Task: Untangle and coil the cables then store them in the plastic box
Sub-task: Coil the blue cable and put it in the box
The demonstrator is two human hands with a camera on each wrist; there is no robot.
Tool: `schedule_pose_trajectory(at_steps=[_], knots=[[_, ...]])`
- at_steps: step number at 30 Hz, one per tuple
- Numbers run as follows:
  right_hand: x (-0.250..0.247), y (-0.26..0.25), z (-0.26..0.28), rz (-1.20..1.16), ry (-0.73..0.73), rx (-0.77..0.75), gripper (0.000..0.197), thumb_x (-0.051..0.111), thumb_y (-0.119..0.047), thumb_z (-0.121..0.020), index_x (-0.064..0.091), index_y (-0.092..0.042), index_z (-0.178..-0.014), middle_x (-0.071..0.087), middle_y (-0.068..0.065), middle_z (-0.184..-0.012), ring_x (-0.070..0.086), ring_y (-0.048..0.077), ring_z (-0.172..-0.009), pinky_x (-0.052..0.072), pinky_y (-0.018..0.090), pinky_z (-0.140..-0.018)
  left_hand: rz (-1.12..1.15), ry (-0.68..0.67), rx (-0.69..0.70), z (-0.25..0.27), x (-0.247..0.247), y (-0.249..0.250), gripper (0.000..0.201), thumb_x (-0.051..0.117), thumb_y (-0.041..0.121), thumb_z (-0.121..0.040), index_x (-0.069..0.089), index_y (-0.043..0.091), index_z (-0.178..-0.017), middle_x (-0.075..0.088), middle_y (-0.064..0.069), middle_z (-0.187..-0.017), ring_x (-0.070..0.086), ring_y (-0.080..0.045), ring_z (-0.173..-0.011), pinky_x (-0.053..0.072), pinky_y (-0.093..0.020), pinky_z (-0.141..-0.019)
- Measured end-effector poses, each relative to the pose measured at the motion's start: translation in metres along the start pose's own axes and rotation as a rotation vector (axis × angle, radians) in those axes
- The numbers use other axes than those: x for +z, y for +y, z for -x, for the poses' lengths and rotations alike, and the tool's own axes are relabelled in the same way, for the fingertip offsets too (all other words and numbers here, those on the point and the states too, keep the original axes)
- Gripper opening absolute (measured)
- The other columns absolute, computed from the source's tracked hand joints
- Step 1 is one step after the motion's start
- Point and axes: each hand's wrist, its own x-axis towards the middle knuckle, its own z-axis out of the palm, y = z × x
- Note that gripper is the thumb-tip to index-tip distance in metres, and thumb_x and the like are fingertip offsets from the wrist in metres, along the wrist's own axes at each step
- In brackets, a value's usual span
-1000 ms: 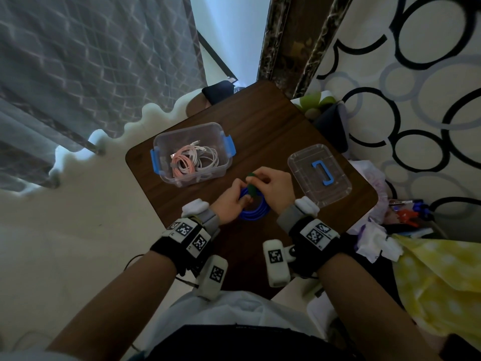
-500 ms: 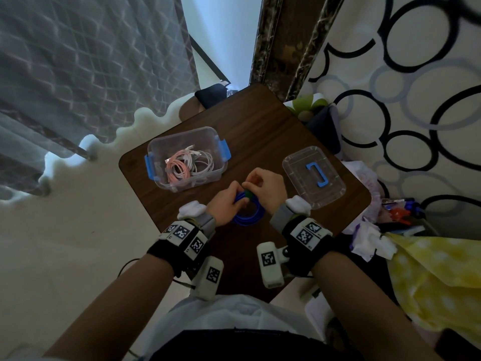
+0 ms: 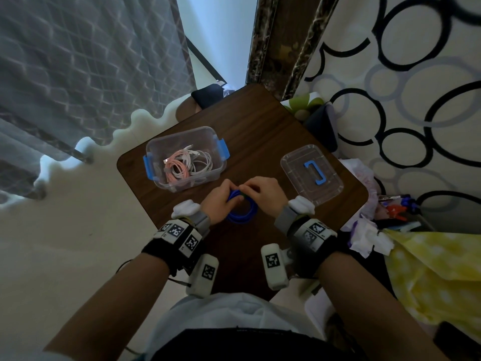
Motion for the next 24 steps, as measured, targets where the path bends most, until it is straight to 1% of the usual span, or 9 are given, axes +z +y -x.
schedule_pose_trajectory(at_steps=[3,7,11,13,16,18,20,22,24], knots=[[-0.023,0.038,0.016,-0.065,-0.002,0.110,0.026,0.048,-0.029,-0.095,0.065,-0.009,-0.096,0.065,0.009,-0.084,0.059,0.016,-0.074,0.049,0.027,-0.069,-0.117,-0.074,0.100,-0.021,0.029,0.026,0.020,0.053,0.021,-0.092,0.046,0.008,-0.105,0.063,-0.011,-0.101,0.059,-0.014,-0.081,0.045,-0.018,-0.062],[-0.029,0.069,0.024,-0.117,-0.075,0.231,0.032,0.039,-0.031,-0.099,0.060,-0.009,-0.091,0.059,0.010,-0.081,0.055,0.022,-0.073,0.046,0.042,-0.071,-0.240,-0.117,0.143,-0.035,0.055,0.040,0.025,0.053,0.023,-0.092,0.045,0.008,-0.110,0.063,-0.011,-0.105,0.063,-0.022,-0.090,0.048,-0.027,-0.073],[-0.034,0.094,0.034,-0.479,-0.016,0.348,0.032,0.032,-0.037,-0.100,0.043,-0.020,-0.074,0.045,0.002,-0.071,0.046,0.018,-0.069,0.038,0.040,-0.071,-0.155,-0.022,0.173,-0.045,0.085,0.056,0.022,0.053,0.019,-0.092,0.047,0.007,-0.109,0.064,-0.010,-0.105,0.063,-0.019,-0.092,0.045,-0.020,-0.074],[-0.034,0.103,0.040,-0.560,0.083,0.407,0.034,0.030,-0.038,-0.100,0.043,-0.020,-0.074,0.047,0.001,-0.071,0.049,0.019,-0.071,0.042,0.044,-0.076,-0.134,-0.011,0.181,-0.051,0.099,0.063,0.021,0.053,0.019,-0.091,0.048,0.008,-0.109,0.064,-0.009,-0.105,0.063,-0.017,-0.093,0.046,-0.020,-0.075],[-0.030,0.105,0.049,-0.597,0.186,0.451,0.032,0.030,-0.037,-0.100,0.047,-0.020,-0.079,0.050,-0.001,-0.074,0.052,0.016,-0.074,0.044,0.040,-0.077,-0.116,-0.070,0.146,-0.058,0.105,0.069,0.022,0.054,0.021,-0.090,0.049,0.011,-0.109,0.061,-0.006,-0.106,0.061,-0.016,-0.095,0.049,-0.024,-0.079],[-0.033,0.101,0.055,-0.692,0.183,0.421,0.024,0.033,-0.034,-0.100,0.047,-0.019,-0.089,0.053,-0.002,-0.085,0.054,0.013,-0.083,0.046,0.035,-0.081,-0.053,-0.114,0.115,-0.059,0.097,0.070,0.023,0.052,0.024,-0.091,0.051,0.013,-0.111,0.059,-0.002,-0.108,0.059,-0.013,-0.098,0.049,-0.026,-0.083],[-0.041,0.094,0.057,-0.735,0.201,0.329,0.016,0.036,-0.028,-0.100,0.046,-0.017,-0.094,0.053,-0.004,-0.090,0.054,0.009,-0.084,0.048,0.024,-0.077,0.046,-0.088,0.120,-0.058,0.079,0.069,0.022,0.049,0.024,-0.093,0.053,0.015,-0.113,0.057,0.001,-0.111,0.057,-0.010,-0.099,0.048,-0.023,-0.085],[-0.050,0.079,0.055,-0.668,0.235,0.214,0.012,0.037,-0.021,-0.099,0.045,-0.012,-0.102,0.054,-0.004,-0.098,0.055,0.008,-0.088,0.049,0.022,-0.076,0.081,0.050,0.122,-0.052,0.053,0.063,0.022,0.045,0.024,-0.095,0.054,0.018,-0.114,0.056,0.003,-0.113,0.055,-0.006,-0.097,0.046,-0.018,-0.080],[-0.053,0.059,0.047,-0.484,0.262,0.078,0.016,0.042,-0.018,-0.098,0.045,-0.007,-0.109,0.056,0.003,-0.108,0.057,0.013,-0.096,0.050,0.027,-0.080,0.001,0.267,0.086,-0.040,0.022,0.045,0.022,0.048,0.023,-0.094,0.055,0.017,-0.114,0.057,0.002,-0.113,0.054,-0.010,-0.099,0.043,-0.019,-0.079]])
